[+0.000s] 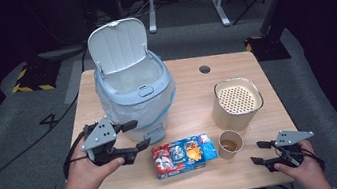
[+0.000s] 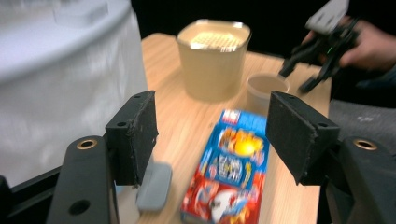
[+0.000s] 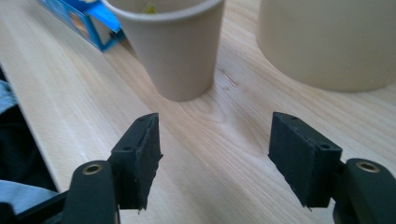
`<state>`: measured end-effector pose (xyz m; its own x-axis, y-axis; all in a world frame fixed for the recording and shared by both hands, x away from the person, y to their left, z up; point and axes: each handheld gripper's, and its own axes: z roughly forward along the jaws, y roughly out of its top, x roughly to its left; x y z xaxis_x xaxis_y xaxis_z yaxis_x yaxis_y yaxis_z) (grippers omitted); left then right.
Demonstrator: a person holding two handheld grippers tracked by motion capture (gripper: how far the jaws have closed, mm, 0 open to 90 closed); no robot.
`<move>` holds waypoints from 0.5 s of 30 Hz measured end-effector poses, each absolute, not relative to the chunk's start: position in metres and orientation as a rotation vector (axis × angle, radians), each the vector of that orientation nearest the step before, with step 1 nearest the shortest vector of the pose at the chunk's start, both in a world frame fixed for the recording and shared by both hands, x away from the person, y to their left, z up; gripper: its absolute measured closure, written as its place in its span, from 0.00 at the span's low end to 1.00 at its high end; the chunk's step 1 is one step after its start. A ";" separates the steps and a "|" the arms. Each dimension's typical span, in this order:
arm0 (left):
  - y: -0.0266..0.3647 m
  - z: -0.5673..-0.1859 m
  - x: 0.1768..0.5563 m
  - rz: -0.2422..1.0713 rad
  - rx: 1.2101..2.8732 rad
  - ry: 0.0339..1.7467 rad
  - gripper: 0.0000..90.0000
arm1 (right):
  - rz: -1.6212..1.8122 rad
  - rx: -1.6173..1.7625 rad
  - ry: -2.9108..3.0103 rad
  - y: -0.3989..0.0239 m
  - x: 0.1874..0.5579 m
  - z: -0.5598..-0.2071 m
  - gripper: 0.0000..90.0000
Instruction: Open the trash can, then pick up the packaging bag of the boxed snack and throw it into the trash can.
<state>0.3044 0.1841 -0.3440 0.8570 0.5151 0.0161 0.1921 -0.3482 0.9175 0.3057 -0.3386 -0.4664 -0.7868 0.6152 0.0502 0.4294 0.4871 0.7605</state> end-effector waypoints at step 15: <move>0.205 -0.441 0.306 0.320 2.059 0.689 0.35 | 1.301 0.748 2.505 -0.317 0.283 -0.411 0.37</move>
